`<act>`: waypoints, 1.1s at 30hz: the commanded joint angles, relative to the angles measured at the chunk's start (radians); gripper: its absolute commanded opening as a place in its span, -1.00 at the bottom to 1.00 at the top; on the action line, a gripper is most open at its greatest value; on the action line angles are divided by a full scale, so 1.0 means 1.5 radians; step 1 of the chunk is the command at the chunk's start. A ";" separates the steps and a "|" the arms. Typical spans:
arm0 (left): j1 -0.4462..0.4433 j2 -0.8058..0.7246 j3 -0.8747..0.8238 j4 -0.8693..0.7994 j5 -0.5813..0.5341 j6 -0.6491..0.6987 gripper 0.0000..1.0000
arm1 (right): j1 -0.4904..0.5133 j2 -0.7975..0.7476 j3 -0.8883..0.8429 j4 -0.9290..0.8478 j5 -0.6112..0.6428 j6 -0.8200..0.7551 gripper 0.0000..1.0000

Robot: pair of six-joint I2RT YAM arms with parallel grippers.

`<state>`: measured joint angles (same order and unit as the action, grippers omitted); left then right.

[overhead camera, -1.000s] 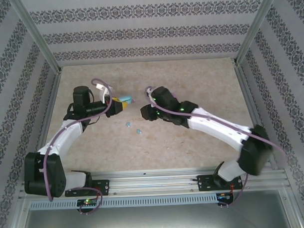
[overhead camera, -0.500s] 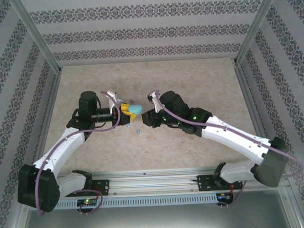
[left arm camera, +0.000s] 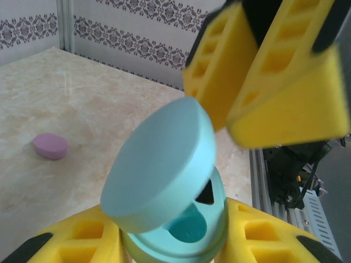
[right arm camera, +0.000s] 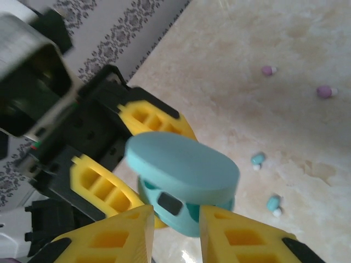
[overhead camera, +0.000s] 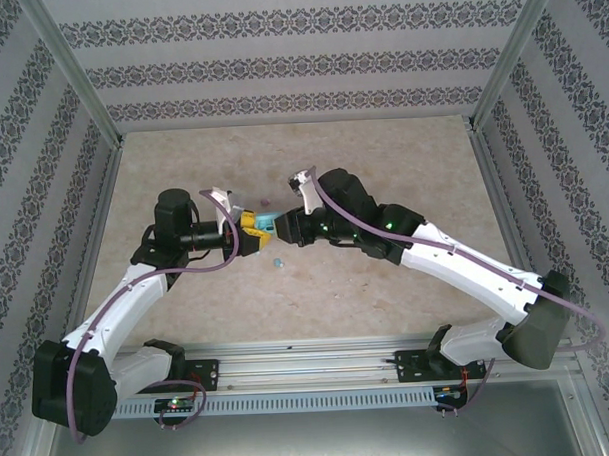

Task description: Insert the wireless bluetooth earbuds into the charging case

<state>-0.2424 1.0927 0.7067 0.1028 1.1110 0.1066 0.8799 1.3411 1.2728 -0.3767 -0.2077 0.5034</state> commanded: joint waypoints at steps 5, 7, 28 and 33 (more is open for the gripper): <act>-0.006 -0.008 -0.011 0.031 0.047 0.012 -0.74 | 0.002 0.018 0.035 0.024 0.004 -0.003 -0.32; -0.006 -0.012 -0.014 0.041 0.056 0.005 -0.76 | -0.001 0.023 0.038 0.022 0.008 -0.007 -0.25; -0.007 -0.017 -0.031 0.096 0.092 -0.051 -0.81 | -0.030 0.019 0.020 0.025 -0.018 -0.012 0.09; -0.006 0.003 -0.016 0.058 0.078 -0.052 -0.81 | -0.030 -0.003 0.020 0.018 -0.024 0.000 0.09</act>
<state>-0.2420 1.0901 0.6567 0.1596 1.1805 0.0288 0.8524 1.3712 1.3045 -0.3382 -0.2489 0.4808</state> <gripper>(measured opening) 0.292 0.545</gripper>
